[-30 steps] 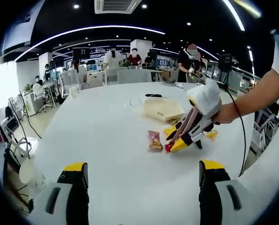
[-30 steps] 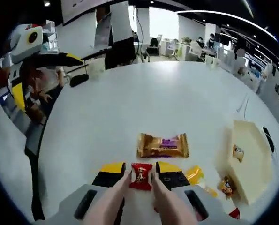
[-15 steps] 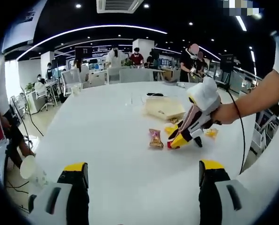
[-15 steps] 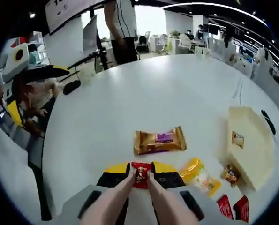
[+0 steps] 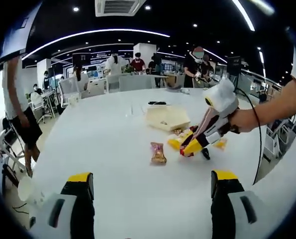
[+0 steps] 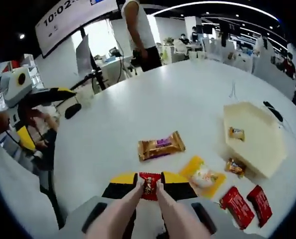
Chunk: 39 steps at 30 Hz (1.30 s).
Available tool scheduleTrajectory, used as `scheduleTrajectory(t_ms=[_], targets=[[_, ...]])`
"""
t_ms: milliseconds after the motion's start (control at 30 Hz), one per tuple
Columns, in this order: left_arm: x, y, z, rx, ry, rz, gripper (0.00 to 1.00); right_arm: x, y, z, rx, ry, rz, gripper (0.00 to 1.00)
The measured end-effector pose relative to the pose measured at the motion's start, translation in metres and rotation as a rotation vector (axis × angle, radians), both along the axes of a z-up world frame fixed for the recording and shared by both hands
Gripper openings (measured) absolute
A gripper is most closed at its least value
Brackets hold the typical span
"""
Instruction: Place the target food into the container with the food tongs after gripping and lifting it, then release it inside without dropping or visibly crushing the food.
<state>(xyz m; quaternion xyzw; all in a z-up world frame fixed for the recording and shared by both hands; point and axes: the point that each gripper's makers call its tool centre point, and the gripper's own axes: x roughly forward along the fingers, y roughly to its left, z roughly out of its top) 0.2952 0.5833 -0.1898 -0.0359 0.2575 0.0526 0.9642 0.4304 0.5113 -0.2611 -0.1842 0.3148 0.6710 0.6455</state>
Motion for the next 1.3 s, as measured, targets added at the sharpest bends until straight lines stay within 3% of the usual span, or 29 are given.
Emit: scheduleTrajectory(t_ms=[200,700,800,1000,1300], targets=[[0.012,-0.006,0.002,0.003,-0.010,-0.044,0.99,0.011,-0.018,0.023,0.062,0.045,-0.119,0.18],[0.053,-0.031,0.009,0.020,-0.030,-0.190,0.99,0.038,-0.080,0.069,0.182,0.067,-0.370,0.18],[0.061,-0.034,0.011,0.017,-0.037,-0.211,0.99,0.043,-0.094,0.072,0.188,0.037,-0.405,0.18],[0.070,-0.039,0.011,0.023,-0.038,-0.250,0.99,0.045,-0.122,0.081,0.199,0.034,-0.484,0.18],[0.073,-0.039,0.009,0.021,-0.036,-0.255,0.98,0.050,-0.154,0.082,0.192,0.012,-0.571,0.18]])
